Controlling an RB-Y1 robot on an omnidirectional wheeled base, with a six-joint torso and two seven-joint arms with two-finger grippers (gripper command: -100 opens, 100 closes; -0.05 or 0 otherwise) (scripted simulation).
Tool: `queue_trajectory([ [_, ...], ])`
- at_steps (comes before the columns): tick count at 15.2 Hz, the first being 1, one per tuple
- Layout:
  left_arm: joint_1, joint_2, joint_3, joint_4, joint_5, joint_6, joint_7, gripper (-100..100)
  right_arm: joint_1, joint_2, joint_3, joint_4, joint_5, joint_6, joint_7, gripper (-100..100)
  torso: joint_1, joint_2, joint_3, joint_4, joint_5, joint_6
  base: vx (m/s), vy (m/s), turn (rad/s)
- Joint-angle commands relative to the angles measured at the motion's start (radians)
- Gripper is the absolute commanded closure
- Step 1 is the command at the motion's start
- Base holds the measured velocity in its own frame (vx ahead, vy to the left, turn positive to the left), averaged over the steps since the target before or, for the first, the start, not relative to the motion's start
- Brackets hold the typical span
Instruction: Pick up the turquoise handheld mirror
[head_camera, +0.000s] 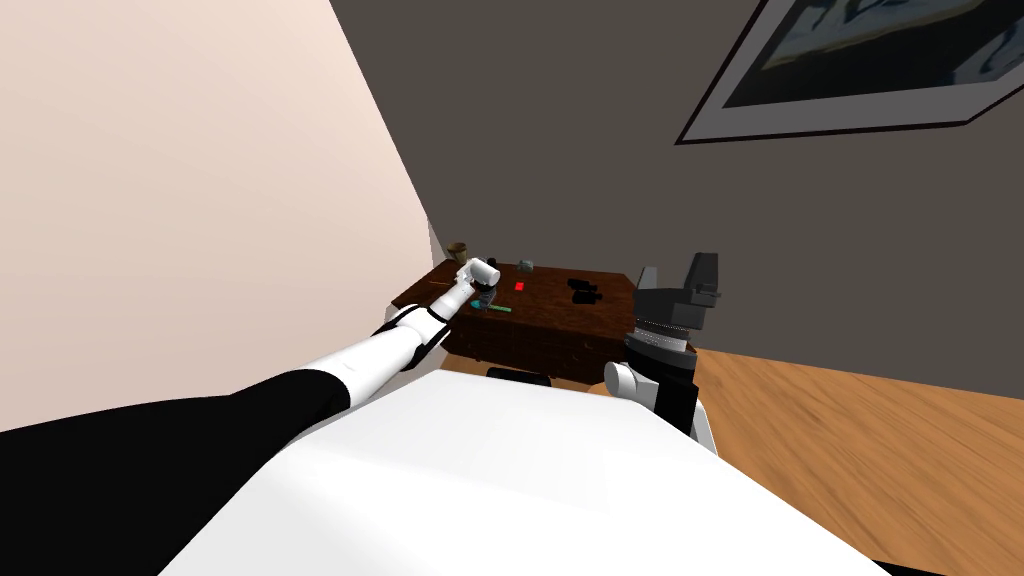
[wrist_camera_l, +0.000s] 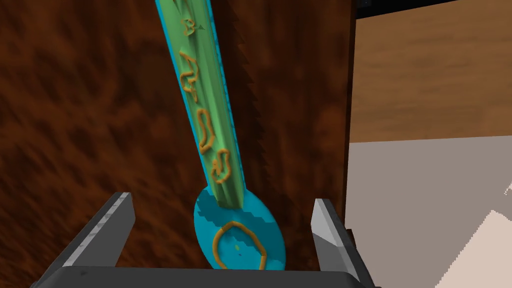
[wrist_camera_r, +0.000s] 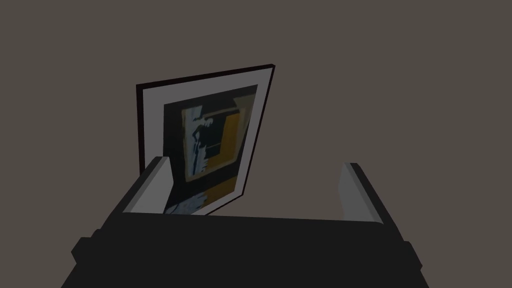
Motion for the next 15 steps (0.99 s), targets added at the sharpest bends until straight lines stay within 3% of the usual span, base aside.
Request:
queue_trajectory([
  [1, 0.0, 0.0, 0.0, 0.0, 0.0, 0.0, 0.0, -100, 0.0, 0.0, 0.0, 0.0, 0.0, 0.0, 0.0, 0, 0.0, 0.0, 0.0, 0.0, 0.0, 0.0, 0.027, -0.005, 0.0],
  [5, 0.028, -0.012, -0.001, 0.048, -0.027, -0.06, -0.017, -100, 0.0, 0.0, 0.0, 0.0, 0.0, 0.0, 0.0, 0, 0.001, 0.003, 0.001, 0.0, 0.0, 0.0, 0.001, 0.003, -0.026],
  [6, 0.023, -0.01, -0.001, 0.036, -0.021, -0.042, -0.012, -100, 0.0, 0.0, 0.0, 0.0, 0.0, 0.0, 0.0, 0, 0.001, 0.003, 0.002, 0.001, 0.0, 0.0, 0.0, 0.0, 0.0],
  [7, 0.025, -0.01, -0.001, 0.038, -0.023, -0.048, -0.013, 100, 0.0, 0.0, 0.0, 0.0, 0.0, 0.0, 0.0, 0, 0.001, 0.003, 0.002, 0.001, 0.0, 0.0, 0.0, 0.0, 0.0],
  [11, 0.024, -0.01, -0.001, 0.038, -0.023, -0.048, -0.012, 100, 0.0, 0.0, 0.0, 0.0, 0.0, 0.0, 0.0, 0, 0.001, 0.002, 0.001, 0.0, 0.0, 0.001, -0.001, 0.0, 0.003],
  [14, 0.002, -0.001, -0.001, 0.007, -0.002, 0.0, -0.002, 100, 0.0, 0.0, 0.0, 0.0, 0.0, 0.0, 0.0, 0, 0.0, 0.002, 0.001, 0.0, 0.0, 0.001, -0.001, -0.003, 0.023],
  [15, 0.01, -0.003, -0.001, 0.015, -0.008, -0.018, -0.006, 100, 0.0, 0.0, 0.0, 0.0, 0.0, 0.0, 0.0, 0, 0.0, 0.002, 0.001, 0.0, 0.0, 0.001, 0.0, 0.0, 0.0],
])
